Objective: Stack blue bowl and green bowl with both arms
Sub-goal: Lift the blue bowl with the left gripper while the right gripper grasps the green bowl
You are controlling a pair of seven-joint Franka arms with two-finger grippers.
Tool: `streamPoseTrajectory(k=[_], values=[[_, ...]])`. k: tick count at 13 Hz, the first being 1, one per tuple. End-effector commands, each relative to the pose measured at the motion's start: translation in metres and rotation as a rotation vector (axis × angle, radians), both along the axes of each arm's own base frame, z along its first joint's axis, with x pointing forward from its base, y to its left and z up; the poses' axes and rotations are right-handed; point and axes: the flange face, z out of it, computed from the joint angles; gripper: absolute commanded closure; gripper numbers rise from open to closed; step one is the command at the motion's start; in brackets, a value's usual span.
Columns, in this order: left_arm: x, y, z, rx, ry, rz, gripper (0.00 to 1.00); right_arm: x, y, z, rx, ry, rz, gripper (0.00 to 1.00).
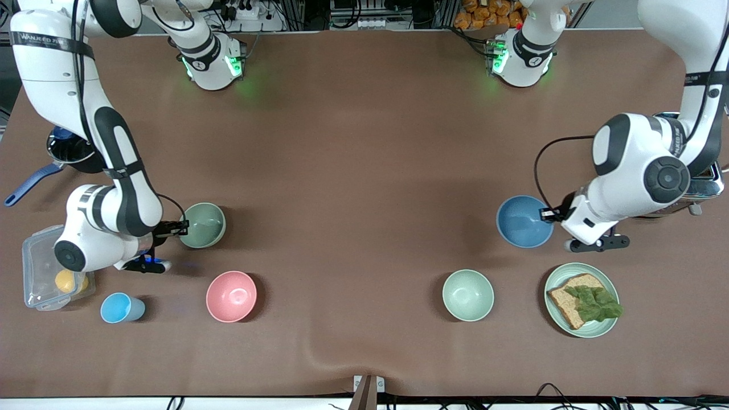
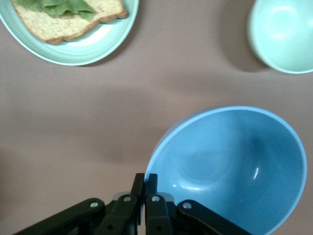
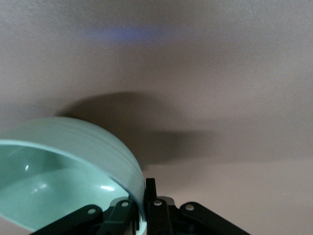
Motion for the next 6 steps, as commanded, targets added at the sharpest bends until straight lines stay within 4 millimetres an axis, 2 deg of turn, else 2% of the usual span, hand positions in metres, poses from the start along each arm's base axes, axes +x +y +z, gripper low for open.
streamPoseTrajectory(k=[1,3,5,6], values=[[0.0,-0.03,0.016,-0.014,0.002,0.04,1.0,0.002,0.003,-0.001,0.015,-0.004,-0.013,1.0],[-0.004,-0.053,0.02,-0.015,-0.001,0.069,1.0,0.003,0.009,0.006,0.016,0.004,-0.013,1.0],[-0.007,-0.064,0.018,-0.015,0.004,0.073,1.0,0.003,0.024,0.016,0.053,0.029,-0.027,1.0],[-0.008,-0.072,0.018,-0.017,0.003,0.067,1.0,0.004,0.038,0.021,0.071,0.051,-0.067,1.0]])
